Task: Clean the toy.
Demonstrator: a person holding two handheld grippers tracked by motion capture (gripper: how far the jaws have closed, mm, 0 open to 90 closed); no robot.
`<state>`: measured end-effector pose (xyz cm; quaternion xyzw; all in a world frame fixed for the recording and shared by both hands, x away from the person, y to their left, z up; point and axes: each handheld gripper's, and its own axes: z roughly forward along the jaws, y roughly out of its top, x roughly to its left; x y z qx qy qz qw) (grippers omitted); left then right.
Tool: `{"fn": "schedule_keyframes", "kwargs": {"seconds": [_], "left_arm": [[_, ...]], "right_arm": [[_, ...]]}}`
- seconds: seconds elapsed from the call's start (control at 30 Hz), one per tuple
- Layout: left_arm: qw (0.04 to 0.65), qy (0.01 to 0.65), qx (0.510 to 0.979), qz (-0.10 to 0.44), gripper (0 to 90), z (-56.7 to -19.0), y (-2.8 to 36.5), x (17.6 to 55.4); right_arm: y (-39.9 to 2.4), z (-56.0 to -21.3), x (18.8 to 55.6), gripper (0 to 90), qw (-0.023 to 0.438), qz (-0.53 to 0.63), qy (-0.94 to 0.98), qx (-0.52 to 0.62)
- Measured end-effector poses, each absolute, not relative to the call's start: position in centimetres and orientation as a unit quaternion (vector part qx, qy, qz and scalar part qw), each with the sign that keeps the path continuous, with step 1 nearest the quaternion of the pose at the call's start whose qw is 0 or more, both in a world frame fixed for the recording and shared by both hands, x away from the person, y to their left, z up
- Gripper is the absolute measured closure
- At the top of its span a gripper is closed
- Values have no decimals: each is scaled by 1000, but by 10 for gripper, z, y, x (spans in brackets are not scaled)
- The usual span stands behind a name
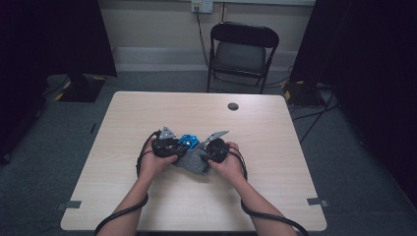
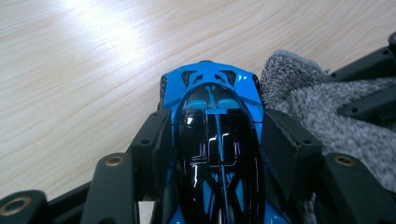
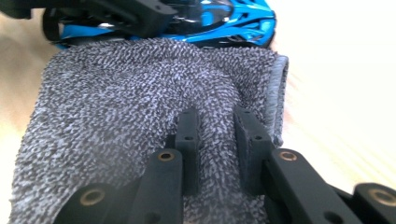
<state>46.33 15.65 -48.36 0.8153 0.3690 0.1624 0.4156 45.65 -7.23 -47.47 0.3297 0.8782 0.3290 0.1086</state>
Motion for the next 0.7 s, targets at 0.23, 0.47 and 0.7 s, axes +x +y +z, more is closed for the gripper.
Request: {"fn": "schedule_keyframes", "kwargs": {"seconds": [0.23, 0.47, 0.7], "left_arm": [[416, 370, 815, 161, 443, -483, 157, 463], [416, 371, 815, 159, 445, -483, 157, 463], [417, 372, 814, 159, 444, -483, 157, 463]], "right_arm": [[-74, -474, 463, 735, 121, 319, 878, 335], [-76, -473, 468, 735, 130, 312, 877, 340], [-78, -473, 471, 735, 138, 308, 876, 345]]}}
